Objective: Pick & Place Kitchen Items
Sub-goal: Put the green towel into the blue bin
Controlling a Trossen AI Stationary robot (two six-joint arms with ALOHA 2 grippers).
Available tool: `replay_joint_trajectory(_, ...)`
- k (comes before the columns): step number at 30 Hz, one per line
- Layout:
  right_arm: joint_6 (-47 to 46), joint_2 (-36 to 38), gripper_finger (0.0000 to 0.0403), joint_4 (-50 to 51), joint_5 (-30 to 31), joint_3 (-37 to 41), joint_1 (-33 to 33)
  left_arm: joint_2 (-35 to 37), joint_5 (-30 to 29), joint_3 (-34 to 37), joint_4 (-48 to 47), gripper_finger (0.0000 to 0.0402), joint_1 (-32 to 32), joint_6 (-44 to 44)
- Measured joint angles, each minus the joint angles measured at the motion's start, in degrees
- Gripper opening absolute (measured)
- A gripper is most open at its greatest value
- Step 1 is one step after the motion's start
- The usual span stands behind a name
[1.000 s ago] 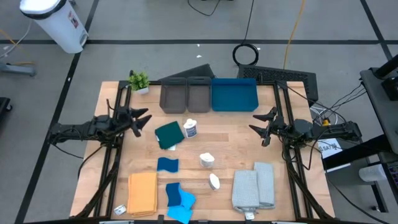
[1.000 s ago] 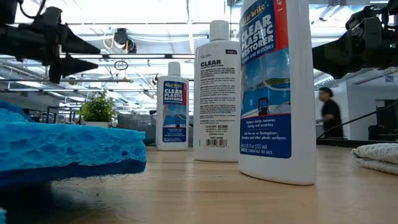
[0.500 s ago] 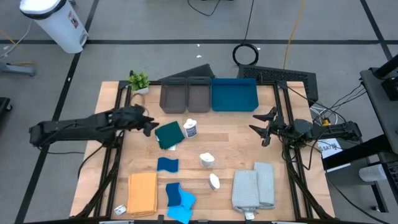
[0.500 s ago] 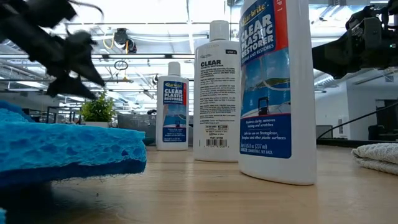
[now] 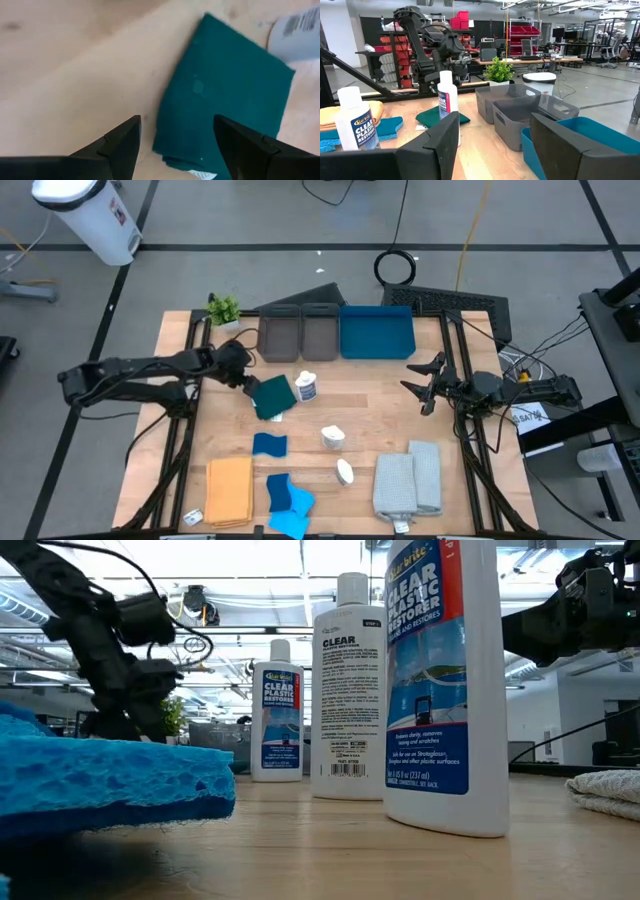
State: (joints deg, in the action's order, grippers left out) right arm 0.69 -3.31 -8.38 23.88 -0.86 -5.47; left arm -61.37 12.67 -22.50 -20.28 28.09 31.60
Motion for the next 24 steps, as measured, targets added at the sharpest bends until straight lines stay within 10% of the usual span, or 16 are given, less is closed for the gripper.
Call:
replay_joint_trajectory(11, 0.0, 0.0, 0.0212, 0.0, 0.0, 0.0, 0.0, -9.8, 8.2, -0.3, 4.5, 0.0243, 0.5, -1.5)
replay_joint_trajectory(21, 0.0, 0.0, 0.0212, 0.0, 0.0, 0.0, 0.0, -10.1, 8.9, 0.0, 3.9, 0.0028, -0.1, -5.5)
replay_joint_trajectory(24, 0.0, 0.0, 0.0212, 0.0, 0.0, 0.0, 0.0, -8.5, 8.7, 0.1, 3.1, 0.0019, -0.1, -6.3)
